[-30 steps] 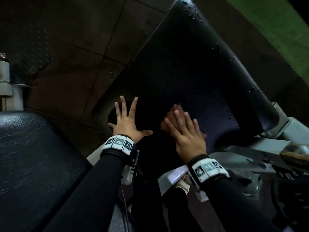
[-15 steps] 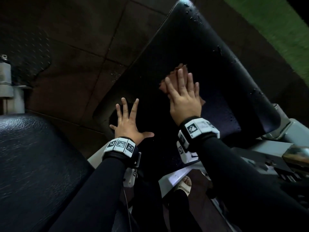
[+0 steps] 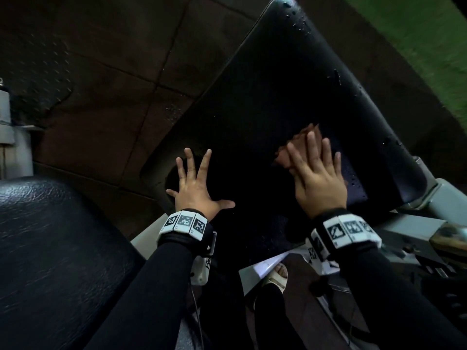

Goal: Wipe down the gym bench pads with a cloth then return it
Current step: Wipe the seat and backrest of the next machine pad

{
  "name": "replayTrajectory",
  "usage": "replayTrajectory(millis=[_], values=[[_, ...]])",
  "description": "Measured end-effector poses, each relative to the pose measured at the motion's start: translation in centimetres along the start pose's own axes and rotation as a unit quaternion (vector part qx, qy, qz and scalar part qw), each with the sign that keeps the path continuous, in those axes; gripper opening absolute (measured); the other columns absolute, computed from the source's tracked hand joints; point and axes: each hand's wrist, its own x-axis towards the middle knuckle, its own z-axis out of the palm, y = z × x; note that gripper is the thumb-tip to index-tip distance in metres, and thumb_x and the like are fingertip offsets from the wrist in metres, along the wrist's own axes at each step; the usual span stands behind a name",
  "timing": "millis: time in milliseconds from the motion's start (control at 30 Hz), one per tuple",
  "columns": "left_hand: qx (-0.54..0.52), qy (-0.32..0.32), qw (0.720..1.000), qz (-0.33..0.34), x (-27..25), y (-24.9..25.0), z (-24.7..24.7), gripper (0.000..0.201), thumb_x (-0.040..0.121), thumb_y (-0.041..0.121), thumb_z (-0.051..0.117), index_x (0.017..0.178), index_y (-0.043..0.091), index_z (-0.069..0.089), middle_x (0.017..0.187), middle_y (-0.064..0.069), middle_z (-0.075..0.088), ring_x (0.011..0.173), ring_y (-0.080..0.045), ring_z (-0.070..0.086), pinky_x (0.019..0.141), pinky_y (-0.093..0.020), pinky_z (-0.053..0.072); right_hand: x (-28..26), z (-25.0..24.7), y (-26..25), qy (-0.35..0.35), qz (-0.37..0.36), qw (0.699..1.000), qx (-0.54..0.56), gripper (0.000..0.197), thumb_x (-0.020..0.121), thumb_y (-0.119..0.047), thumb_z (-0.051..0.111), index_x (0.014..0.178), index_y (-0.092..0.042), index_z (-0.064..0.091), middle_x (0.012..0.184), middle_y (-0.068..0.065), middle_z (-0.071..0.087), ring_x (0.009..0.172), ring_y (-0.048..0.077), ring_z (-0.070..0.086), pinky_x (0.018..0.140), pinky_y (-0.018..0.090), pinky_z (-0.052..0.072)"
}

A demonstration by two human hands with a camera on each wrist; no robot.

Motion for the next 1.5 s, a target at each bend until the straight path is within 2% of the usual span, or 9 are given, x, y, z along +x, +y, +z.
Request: replayTrajectory(millis=[67,200,467,633,867,1000,1100,1267,1500], values=[[-0.001,-0.003,1.000,-0.003,0.1,0.0,0.0,0.135,0.047,0.057,0.084,0.134,0.062,-0.018,0.137,0.024,-0.047,0.131,-0.008,-0.037,0.096,-0.079,0.006,2.5,-0.4,-0.7,-0.001,0.028,1.000,0.009,0.054,0.094,-0.026,0.045,0.144,-0.037,0.028,0.156,-0.001,0.009,0.143,0.021,0.001,0.117,0.041,0.002],[0.001,-0.008,1.000,-0.007,0.3,0.1,-0.1,0.136,0.046,0.056,0.085,0.137,0.060,-0.017,0.138,0.023,-0.046,0.134,-0.010,-0.034,0.096,-0.079,0.007,5.5,0.3,-4.3,0.005,0.009,1.000,0.023,0.052,0.095,-0.026,0.045,0.143,-0.036,0.031,0.157,0.003,0.013,0.145,0.029,0.005,0.116,0.045,0.001],[0.007,-0.006,1.000,-0.012,0.3,0.1,-0.1,0.136,0.049,0.054,0.085,0.135,0.060,-0.020,0.141,0.020,-0.046,0.138,-0.015,-0.032,0.097,-0.078,0.008,-0.6,3.3,-5.6,-0.068,-0.131,0.989,-0.030,0.056,0.089,-0.034,0.040,0.144,-0.035,0.030,0.155,0.000,0.016,0.143,0.026,0.012,0.116,0.045,0.011],[0.015,-0.015,1.000,-0.010,0.5,0.1,-0.2,0.136,0.050,0.056,0.084,0.126,0.062,-0.029,0.136,0.021,-0.050,0.138,-0.016,-0.033,0.098,-0.078,0.008,0.7,1.3,-3.7,-0.072,-0.052,0.996,-0.031,0.055,0.089,-0.038,0.031,0.143,-0.035,0.028,0.154,-0.001,0.012,0.142,0.025,0.007,0.115,0.047,0.005],[0.043,-0.013,0.999,-0.001,0.2,-0.2,-0.2,0.134,0.053,0.066,0.077,0.127,0.060,-0.034,0.138,0.018,-0.051,0.134,-0.014,-0.037,0.101,-0.075,0.013,11.1,-1.0,-5.2,-0.053,0.001,0.998,-0.029,0.056,0.097,-0.034,0.037,0.146,-0.042,0.012,0.158,-0.004,-0.003,0.145,0.022,-0.009,0.115,0.042,-0.007],[0.034,0.047,0.998,0.003,-0.1,-0.2,0.2,0.116,0.060,0.074,0.064,0.137,0.056,-0.022,0.148,0.018,-0.037,0.141,-0.012,-0.025,0.105,-0.068,0.016,16.0,-0.5,-8.1,-0.046,0.003,0.998,-0.031,0.052,0.098,-0.041,0.029,0.147,-0.041,0.011,0.158,-0.002,-0.006,0.144,0.026,-0.011,0.113,0.042,-0.011],[0.015,0.126,0.992,-0.024,0.2,-0.4,0.2,0.114,0.061,0.078,0.057,0.148,0.039,-0.005,0.156,0.018,-0.012,0.143,-0.006,-0.011,0.113,-0.057,0.015,17.5,0.8,-10.8,-0.082,-0.046,0.994,-0.059,0.052,0.098,-0.042,0.026,0.148,-0.035,0.012,0.158,0.000,-0.006,0.144,0.027,-0.010,0.115,0.047,-0.010],[-0.050,0.133,0.989,-0.035,0.9,-0.8,0.0,0.115,0.059,0.072,0.068,0.150,0.032,0.008,0.157,0.015,-0.006,0.144,-0.010,-0.012,0.114,-0.056,0.010,12.5,2.9,-13.1,-0.091,-0.176,0.979,-0.052,0.052,0.096,-0.033,0.038,0.146,-0.038,0.023,0.158,-0.004,0.004,0.145,0.022,-0.006,0.115,0.040,-0.008],[-0.085,0.130,0.987,-0.030,1.0,-0.6,0.4,0.117,0.061,0.068,0.069,0.151,0.030,0.004,0.158,0.012,-0.010,0.144,-0.015,-0.017,0.112,-0.058,0.001,6.6,1.6,-7.0,-0.096,-0.164,0.980,-0.061,0.067,0.087,-0.022,0.054,0.144,-0.040,0.024,0.154,-0.007,0.004,0.143,0.020,0.000,0.116,0.043,0.003]])
